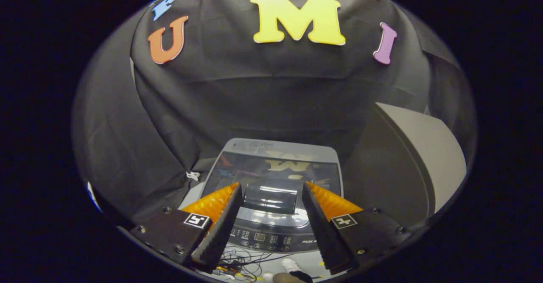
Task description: Put the clothes into the washing machine and then close the washing machine lid.
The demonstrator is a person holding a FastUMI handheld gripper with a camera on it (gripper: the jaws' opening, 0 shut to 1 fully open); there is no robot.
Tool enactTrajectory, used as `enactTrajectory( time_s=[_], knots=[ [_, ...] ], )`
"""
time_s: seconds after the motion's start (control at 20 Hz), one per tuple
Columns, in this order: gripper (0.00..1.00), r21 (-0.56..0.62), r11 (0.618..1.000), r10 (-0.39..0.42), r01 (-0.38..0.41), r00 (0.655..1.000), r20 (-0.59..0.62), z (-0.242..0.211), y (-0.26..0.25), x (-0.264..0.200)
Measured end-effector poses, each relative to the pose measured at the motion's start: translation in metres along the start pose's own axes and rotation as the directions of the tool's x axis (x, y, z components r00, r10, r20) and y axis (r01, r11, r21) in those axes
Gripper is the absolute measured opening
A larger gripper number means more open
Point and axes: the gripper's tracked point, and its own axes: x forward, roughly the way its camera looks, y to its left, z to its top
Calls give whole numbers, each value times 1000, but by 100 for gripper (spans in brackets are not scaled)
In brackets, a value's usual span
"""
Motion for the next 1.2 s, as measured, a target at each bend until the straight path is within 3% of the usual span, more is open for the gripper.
enactTrajectory(
  time_s=[0.25, 0.5, 0.55, 0.9, 1.2],
  knots=[
    [90, 2, 999, 40, -41, 986, 163, 31, -26, -80],
    [91, 19, 999, 39, -48, 937, 348, 45, -87, -178],
    [100, 31, 999, 28, -42, 927, 375, 40, -105, -198],
    [100, 125, 988, -139, 89, 863, 485, -31, -249, -308],
    [100, 196, 970, -216, 141, 869, 445, -116, -338, -373]
  ],
)
